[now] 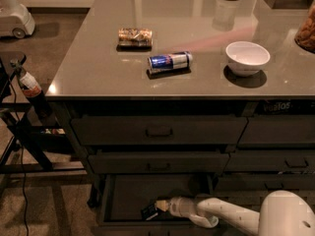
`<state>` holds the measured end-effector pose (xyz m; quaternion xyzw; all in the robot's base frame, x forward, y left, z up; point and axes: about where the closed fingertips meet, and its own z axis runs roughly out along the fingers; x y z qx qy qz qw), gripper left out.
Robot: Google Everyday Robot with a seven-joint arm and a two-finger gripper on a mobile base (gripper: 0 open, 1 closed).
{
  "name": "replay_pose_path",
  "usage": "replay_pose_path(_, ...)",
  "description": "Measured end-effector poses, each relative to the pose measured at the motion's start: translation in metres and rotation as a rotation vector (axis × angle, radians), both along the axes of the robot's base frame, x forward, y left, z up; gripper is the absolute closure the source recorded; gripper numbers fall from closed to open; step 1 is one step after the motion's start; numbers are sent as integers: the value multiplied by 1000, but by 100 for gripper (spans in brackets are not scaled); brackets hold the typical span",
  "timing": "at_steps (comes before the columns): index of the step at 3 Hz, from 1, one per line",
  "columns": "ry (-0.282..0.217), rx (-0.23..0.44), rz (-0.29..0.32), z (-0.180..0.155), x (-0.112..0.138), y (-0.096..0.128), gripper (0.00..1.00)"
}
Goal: Place rxbar blueberry into bottom drawer
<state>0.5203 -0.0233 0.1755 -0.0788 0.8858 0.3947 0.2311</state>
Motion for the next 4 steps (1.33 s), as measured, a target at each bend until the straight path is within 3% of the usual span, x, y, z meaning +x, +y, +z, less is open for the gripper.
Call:
replay_pose_path(2, 0, 0, 0, 0, 0, 0, 11)
replay_pose_path(3, 0, 0, 0, 0, 0, 0, 0)
replay_pose_path(4, 0, 0, 0, 0, 0, 0, 0)
